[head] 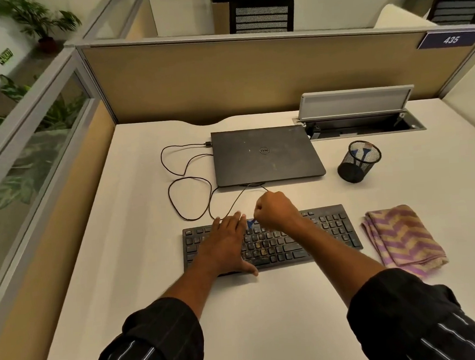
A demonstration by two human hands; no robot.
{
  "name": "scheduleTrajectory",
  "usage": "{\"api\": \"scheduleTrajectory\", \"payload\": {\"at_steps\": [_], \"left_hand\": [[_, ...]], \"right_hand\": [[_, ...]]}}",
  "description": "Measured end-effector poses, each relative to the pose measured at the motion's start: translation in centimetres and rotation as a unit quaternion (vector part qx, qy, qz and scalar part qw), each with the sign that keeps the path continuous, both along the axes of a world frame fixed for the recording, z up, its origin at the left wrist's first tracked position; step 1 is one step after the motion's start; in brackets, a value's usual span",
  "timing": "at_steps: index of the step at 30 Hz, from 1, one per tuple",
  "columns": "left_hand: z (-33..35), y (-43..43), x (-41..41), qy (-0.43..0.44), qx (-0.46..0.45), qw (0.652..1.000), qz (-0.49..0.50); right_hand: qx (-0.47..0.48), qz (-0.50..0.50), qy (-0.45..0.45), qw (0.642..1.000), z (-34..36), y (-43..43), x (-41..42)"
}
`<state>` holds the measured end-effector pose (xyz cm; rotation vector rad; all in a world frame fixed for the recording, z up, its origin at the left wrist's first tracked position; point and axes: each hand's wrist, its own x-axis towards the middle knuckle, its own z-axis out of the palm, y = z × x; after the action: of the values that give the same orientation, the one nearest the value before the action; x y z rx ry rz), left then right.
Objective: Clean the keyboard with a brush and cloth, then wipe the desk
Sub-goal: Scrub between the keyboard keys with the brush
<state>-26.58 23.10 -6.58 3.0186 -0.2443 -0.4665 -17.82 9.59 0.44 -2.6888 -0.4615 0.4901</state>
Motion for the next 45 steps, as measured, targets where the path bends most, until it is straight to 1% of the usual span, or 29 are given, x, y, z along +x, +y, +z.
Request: {"api": "scheduleTrajectory", "payload": {"at_steps": [2, 5, 7, 9, 11, 13, 15, 18, 20, 22, 25, 27, 29, 31, 34, 38, 40, 43, 45], "left_hand": [[0.1, -0.5, 0.2, 0.019, 0.01, 1.0, 0.008], [0.1, -0.9, 0.4, 0.047, 0.02, 0.998, 0.02], [0.0, -1.3, 0.6, 0.062, 0.027, 0.997, 0.024], [-0.2, -1.7, 0.7, 0.069, 0.032, 0.997, 0.026], [-0.2, -2.2, 0.9, 0.069, 0.032, 0.997, 0.027], [-0.1, -2.6, 1.2, 0.063, 0.031, 0.997, 0.027], [-0.1, -3.0, 1.4, 0.061, 0.03, 0.997, 0.028], [-0.1, -3.3, 1.6, 0.063, 0.023, 0.997, 0.033], [0.0, -3.5, 1.7, 0.062, 0.017, 0.997, 0.032], [0.1, -3.7, 1.9, 0.061, 0.013, 0.998, 0.027], [0.1, -4.3, 2.2, 0.054, 0.011, 0.998, 0.013], [0.2, -4.7, 2.3, 0.052, 0.013, 0.999, 0.007], [0.3, -4.9, 2.5, 0.055, 0.014, 0.998, 0.005], [0.3, -5.0, 2.6, 0.056, 0.013, 0.998, 0.004], [0.3, -5.0, 2.6, 0.057, 0.005, 0.998, 0.008], [0.4, -5.3, 2.7, 0.058, 0.006, 0.998, 0.006], [0.5, -5.5, 2.7, 0.06, 0.004, 0.998, 0.009], [0.6, -5.6, 2.6, 0.059, 0.005, 0.998, 0.009], [0.6, -5.6, 2.5, 0.058, 0.008, 0.998, 0.009]], "right_hand": [[-0.022, -0.007, -0.011, 1.0, -0.2, -0.9, 0.1], [-0.035, -0.052, -0.046, 0.997, 0.0, -2.7, 0.6], [-0.031, -0.063, -0.044, 0.997, 0.2, -3.4, 1.3], [-0.018, -0.048, -0.026, 0.998, 0.5, -3.5, 1.8], [0.005, -0.014, -0.007, 1.0, 0.6, -3.2, 1.9], [0.008, 0.013, 0.004, 1.0, 0.4, -3.0, 1.7], [-0.012, -0.001, 0.005, 1.0, -0.1, -3.5, 1.7], [-0.044, -0.05, -0.018, 0.998, 0.2, -5.1, 2.1], [-0.05, -0.069, -0.015, 0.996, 0.9, -5.9, 2.7], [-0.047, -0.071, 0.006, 0.996, 1.3, -6.2, 3.4], [-0.011, -0.057, 0.032, 0.998, 1.3, -5.9, 4.0], [-0.012, -0.039, 0.052, 0.998, 1.1, -5.8, 3.7], [-0.036, -0.043, 0.051, 0.997, 0.7, -6.4, 3.3], [-0.064, -0.067, 0.023, 0.995, 1.0, -7.3, 3.1], [-0.07, -0.095, 0.003, 0.993, 1.5, -8.3, 3.8], [-0.032, -0.066, 0.054, 0.996, 1.5, -8.2, 4.4], [-0.022, -0.07, 0.063, 0.995, 1.2, -8.2, 4.3], [-0.052, -0.104, 0.023, 0.993, 1.2, -9.2, 3.7], [-0.054, -0.119, 0.004, 0.991, 1.3, -9.8, 3.7]]}}
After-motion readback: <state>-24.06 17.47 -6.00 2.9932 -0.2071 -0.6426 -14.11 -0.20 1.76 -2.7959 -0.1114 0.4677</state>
